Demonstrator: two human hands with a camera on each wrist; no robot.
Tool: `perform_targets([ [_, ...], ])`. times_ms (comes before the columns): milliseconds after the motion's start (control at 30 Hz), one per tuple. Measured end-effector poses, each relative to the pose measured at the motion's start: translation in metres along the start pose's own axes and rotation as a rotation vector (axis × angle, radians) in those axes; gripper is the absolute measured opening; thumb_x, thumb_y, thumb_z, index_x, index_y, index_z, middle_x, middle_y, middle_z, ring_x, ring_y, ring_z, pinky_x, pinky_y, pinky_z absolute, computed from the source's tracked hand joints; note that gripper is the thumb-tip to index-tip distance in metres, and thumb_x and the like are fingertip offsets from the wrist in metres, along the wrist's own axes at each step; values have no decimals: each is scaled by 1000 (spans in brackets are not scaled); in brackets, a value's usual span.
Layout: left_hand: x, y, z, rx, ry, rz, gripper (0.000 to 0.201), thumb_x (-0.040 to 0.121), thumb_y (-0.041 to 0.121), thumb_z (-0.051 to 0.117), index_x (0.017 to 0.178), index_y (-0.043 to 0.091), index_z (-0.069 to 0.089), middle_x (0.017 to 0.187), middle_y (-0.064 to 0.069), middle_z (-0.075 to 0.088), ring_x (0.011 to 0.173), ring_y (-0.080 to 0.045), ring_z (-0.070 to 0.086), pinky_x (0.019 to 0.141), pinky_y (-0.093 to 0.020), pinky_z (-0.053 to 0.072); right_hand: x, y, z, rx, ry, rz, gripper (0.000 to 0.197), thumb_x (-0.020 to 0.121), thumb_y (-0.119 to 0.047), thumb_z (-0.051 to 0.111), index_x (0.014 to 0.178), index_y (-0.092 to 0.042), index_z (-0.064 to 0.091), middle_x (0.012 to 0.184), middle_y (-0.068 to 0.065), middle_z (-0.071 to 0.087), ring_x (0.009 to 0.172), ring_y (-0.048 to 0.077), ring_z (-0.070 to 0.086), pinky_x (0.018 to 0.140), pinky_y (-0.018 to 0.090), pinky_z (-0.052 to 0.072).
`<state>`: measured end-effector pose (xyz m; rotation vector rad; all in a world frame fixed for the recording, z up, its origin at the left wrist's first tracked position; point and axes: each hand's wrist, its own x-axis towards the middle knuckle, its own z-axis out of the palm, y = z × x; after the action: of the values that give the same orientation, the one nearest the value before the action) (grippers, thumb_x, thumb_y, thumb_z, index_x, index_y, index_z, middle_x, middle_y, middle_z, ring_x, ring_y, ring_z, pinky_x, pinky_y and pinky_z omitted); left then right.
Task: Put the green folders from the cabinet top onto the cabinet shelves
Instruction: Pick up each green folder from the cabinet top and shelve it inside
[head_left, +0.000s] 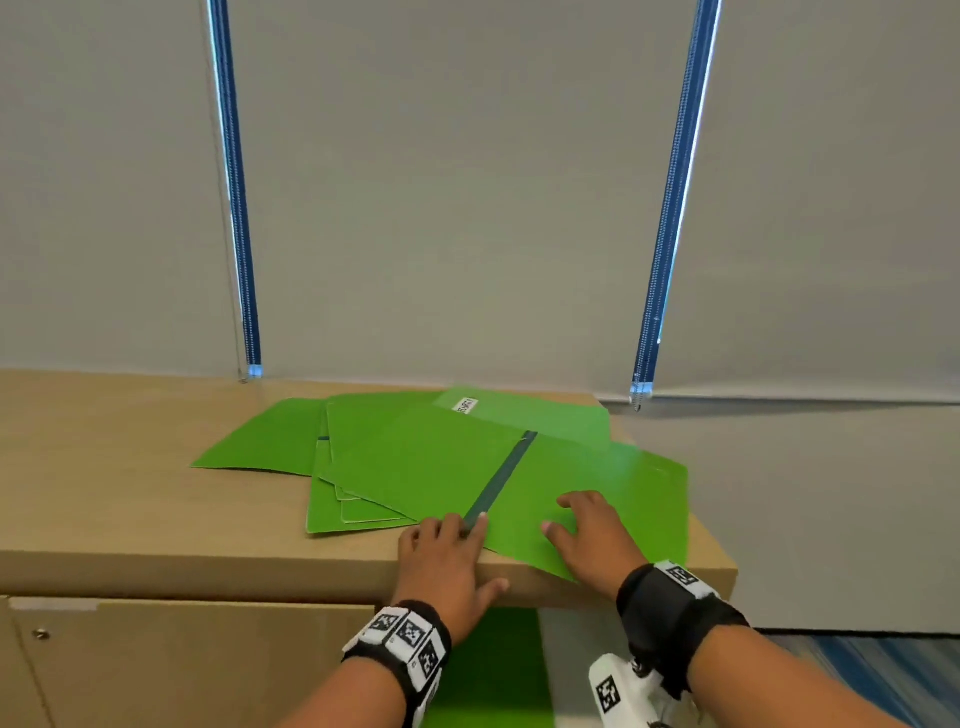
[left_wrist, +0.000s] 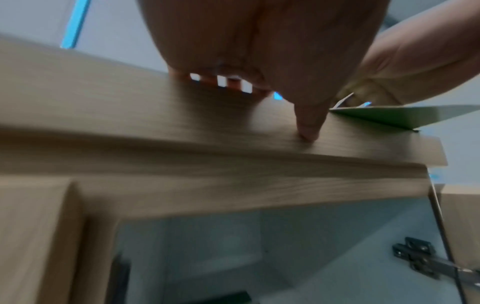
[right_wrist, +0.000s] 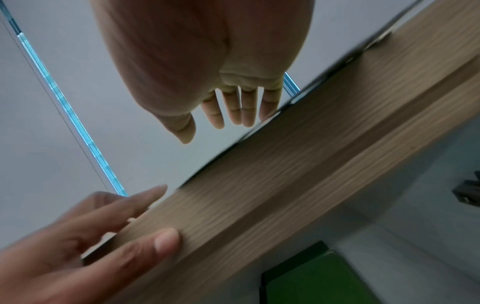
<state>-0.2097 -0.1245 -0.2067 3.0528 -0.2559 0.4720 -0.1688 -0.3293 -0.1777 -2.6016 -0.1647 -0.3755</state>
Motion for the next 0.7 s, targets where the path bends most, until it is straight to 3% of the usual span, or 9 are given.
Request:
perform_targets([
  [67,6,1,-6,21,-14,11,72,81,74,39,140,34,32,126,0,42,119,-22,36,105,-45,24,7,10,0,-71,16,43,50,88,-50,55,128,-21,52,133,4,48,123,26,46,102,39,41],
  [133,7,1,-12,-16,-59,-20,65,82,65,47,134,27,39,130,-3,40,123,-23,35,108,-43,25,9,17,-7,-128,26,112,53,88,-53,53,130,-22,49,134,4,46,124,27,43,100,40,41],
  [233,6,1,-22,-67,-203,-48,66,89,44,49,143,14,25,154,-10,22,142,-28,20,119,-46,16,13,26,-24,-163,11,288,67,85,-59,54,136,-19,42,139,6,41,127,29,41,100,41,41],
  [367,9,4,-47,-96,-341,-50,72,94,10,38,152,21,-4,158,-12,17,145,-29,18,118,-47,21,15,36,-44,-113,-40,533,83,77,-62,62,138,-11,37,140,14,41,127,35,42,100,42,41],
  [433,13,6,-63,-132,-376,-64,78,93,3,40,152,25,-6,158,-14,18,144,-30,21,116,-45,26,19,42,-50,2,-85,613,89,73,-59,68,137,-5,37,137,18,46,125,36,46,100,43,42],
  [567,23,5,-94,-245,-369,-138,88,87,-11,37,151,39,0,159,-12,15,143,-27,27,114,-40,33,39,55,-57,541,-110,831,100,54,-48,84,129,2,42,126,19,58,113,38,58,97,49,49],
  [633,27,2,-105,-348,-337,-176,94,84,-16,34,149,46,6,160,-7,12,140,-24,33,112,-36,36,48,51,-61,713,-200,928,83,60,-35,85,123,7,51,119,13,61,110,39,60,98,48,47],
  [700,30,-3,-115,-462,-319,-202,96,82,-18,34,147,50,15,160,-1,12,136,-21,39,109,-30,39,60,53,-54,779,-244,931,68,55,-25,83,111,5,60,114,18,66,102,39,64,97,52,48],
])
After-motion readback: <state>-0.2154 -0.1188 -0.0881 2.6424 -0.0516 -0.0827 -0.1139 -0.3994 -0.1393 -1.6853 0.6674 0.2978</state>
